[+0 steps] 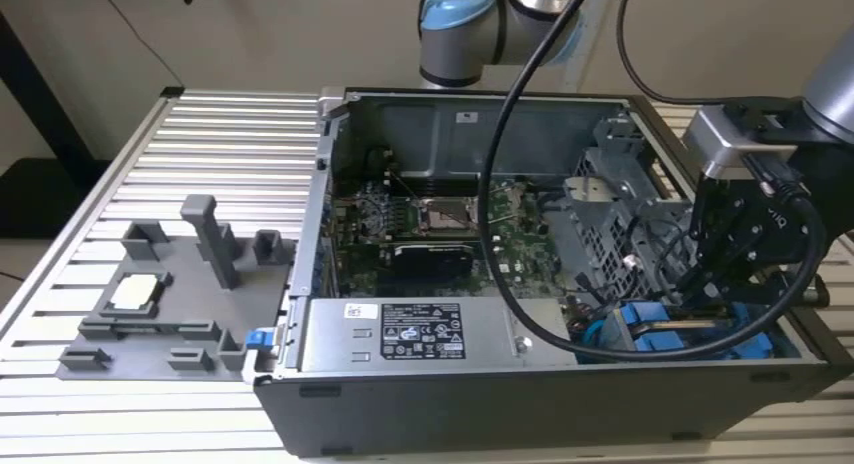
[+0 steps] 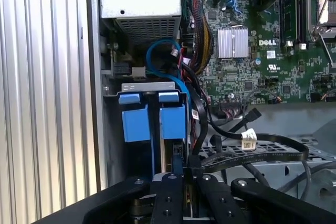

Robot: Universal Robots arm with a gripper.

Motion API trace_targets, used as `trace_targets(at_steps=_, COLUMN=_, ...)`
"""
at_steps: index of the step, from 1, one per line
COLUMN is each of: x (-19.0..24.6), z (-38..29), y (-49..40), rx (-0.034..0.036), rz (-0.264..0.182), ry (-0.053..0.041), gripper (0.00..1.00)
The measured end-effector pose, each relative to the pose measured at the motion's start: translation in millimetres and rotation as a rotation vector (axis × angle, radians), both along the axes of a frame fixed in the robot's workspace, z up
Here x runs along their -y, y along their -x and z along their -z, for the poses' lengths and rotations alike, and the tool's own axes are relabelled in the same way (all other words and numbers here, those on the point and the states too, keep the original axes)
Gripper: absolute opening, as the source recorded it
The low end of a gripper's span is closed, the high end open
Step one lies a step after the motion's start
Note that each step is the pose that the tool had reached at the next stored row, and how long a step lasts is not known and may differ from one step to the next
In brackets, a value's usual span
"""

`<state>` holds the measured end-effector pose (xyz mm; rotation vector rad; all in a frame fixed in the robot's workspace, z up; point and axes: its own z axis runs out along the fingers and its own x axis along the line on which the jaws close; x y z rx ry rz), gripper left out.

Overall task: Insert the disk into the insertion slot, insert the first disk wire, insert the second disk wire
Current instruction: 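Insert the second disk wire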

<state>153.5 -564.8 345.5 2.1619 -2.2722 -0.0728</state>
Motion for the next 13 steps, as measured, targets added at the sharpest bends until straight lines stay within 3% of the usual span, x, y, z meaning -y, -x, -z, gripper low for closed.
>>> trace_targets(at_steps=13, x=0.0, z=5.0, y=-0.1, rx=0.0, rz=0.014, ry=0.0016, gripper=0.16)
